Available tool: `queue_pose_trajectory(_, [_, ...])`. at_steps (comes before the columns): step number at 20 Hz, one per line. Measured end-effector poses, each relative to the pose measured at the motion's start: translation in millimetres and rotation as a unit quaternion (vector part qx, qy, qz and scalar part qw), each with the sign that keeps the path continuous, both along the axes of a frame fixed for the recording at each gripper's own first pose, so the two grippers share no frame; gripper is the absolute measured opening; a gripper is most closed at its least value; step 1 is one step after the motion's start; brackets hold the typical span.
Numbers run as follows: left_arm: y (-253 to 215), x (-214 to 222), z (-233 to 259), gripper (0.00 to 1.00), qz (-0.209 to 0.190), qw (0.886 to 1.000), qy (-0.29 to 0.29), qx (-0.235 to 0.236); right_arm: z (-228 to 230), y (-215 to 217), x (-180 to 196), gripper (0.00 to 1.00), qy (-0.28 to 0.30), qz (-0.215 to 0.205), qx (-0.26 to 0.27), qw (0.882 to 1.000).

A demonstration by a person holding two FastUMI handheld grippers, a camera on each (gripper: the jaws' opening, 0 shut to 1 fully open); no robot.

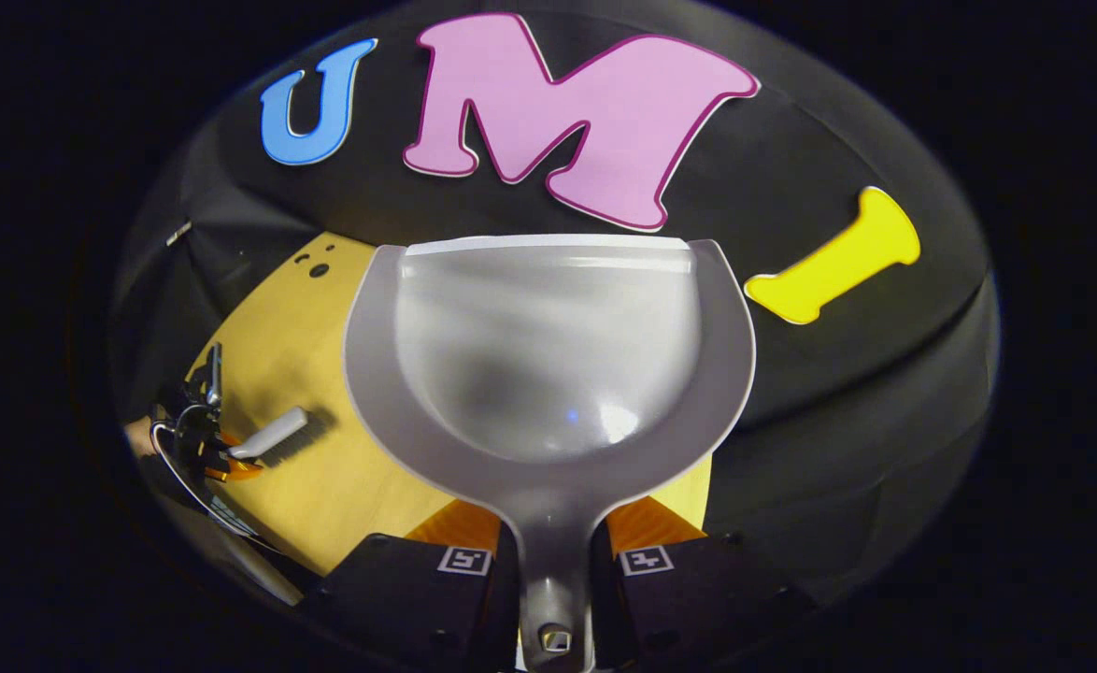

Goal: Pick up the small broom and dustpan from the desktop, sweep the trash into the dustpan with the broom, and then empty the trash into the garbage bin.

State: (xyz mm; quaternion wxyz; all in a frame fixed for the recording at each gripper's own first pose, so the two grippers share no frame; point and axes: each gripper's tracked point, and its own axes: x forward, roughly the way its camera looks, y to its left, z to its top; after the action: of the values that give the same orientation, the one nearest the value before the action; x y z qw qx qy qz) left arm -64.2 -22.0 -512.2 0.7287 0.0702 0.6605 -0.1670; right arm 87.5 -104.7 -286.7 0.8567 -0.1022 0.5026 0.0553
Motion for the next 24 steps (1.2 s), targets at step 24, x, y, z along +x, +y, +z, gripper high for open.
queue_pose_trajectory(24, [0.2,-2.8,0.6,0.25,0.033,0.998,-0.004,0.059,-216.6,130.3,-244.9,0.35,0.197,0.002,0.055,0.979])
